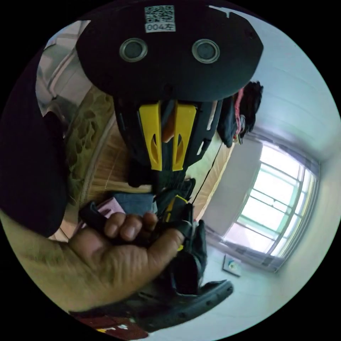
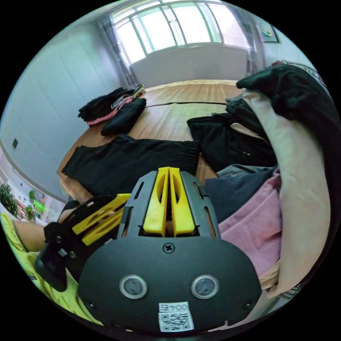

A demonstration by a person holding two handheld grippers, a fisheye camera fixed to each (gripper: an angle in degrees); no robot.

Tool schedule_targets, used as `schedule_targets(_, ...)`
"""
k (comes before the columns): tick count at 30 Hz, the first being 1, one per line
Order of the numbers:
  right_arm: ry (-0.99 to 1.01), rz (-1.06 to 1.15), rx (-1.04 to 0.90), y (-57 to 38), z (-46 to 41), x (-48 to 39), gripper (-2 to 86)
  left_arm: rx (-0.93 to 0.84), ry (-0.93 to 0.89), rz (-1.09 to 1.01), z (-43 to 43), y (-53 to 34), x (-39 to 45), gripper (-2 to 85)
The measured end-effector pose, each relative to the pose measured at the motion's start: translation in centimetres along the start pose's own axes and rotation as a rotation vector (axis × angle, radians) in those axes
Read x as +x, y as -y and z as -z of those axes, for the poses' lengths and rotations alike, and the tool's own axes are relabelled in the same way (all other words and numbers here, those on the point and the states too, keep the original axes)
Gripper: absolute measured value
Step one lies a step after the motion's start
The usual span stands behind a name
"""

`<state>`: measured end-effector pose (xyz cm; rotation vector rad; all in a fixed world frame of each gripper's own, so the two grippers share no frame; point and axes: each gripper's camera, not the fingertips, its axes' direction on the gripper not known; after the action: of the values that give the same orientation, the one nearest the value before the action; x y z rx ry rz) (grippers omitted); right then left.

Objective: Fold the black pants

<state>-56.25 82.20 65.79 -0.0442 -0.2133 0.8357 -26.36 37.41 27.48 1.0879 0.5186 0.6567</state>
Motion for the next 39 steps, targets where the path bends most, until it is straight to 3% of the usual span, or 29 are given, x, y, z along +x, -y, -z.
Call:
schedule_targets(3,-0.015,0.119,-0.091,-0.5,-4.2,-5.4,-0.7,-0.093,-0.029,0.185,-0.5,-7.4,-2.4,1.7)
schedule_targets(5,-0.189,0.211,-0.266,-2.3,-10.0,-7.6,-0.7,-0.183,-0.08,0.348,-1.3,-12.5,-4.7,1.5)
schedule_targets(7,-0.206,0.241,-0.166,-3.8,-10.5,-8.3,-0.7,-0.271,-0.187,0.65,-2.3,-20.7,-8.5,1.3)
schedule_targets(10,-0.239,0.267,-0.199,-4.3,-11.3,-9.5,-0.8,-0.316,-0.295,0.996,-3.1,-31.7,-11.8,1.2)
schedule_targets(12,-0.28,0.299,-0.182,-5.2,-11.9,-10.1,-0.8,-0.298,-0.288,1.098,-2.8,-37.2,-12.5,1.2)
schedule_targets(18,-0.364,0.226,-0.24,-4.5,-13.2,-11.1,-0.7,-0.268,-0.227,1.227,-2.2,-50.0,-11.3,1.2)
schedule_targets(21,-0.474,0.273,-0.107,-4.9,-12.3,-15.1,-0.7,-0.244,-0.221,1.348,-3.1,-55.3,-9.8,1.3)
schedule_targets(24,-0.47,0.297,-0.316,-6.2,-17.7,-16.1,-0.7,-0.207,-0.262,1.495,-5.0,-59.9,-8.3,1.5)
schedule_targets(25,-0.48,0.304,-0.209,-6.9,-17.9,-16.6,-0.7,-0.191,-0.284,1.542,-5.9,-61.5,-7.8,1.6)
schedule_targets(28,-0.468,0.248,-0.253,-6.7,-18.9,-17.0,-0.7,-0.168,-0.289,1.626,-7.7,-65.1,-6.9,2.5)
schedule_targets(36,-0.433,0.132,-0.251,-6.7,-20.7,-18.0,-0.7,-0.237,-0.15,1.596,-12.2,-72.2,-7.6,8.1)
schedule_targets(39,-0.521,0.189,-0.095,-6.3,-21.1,-22.3,-0.7,-0.295,-0.097,1.529,-14.5,-73.5,-9.0,8.6)
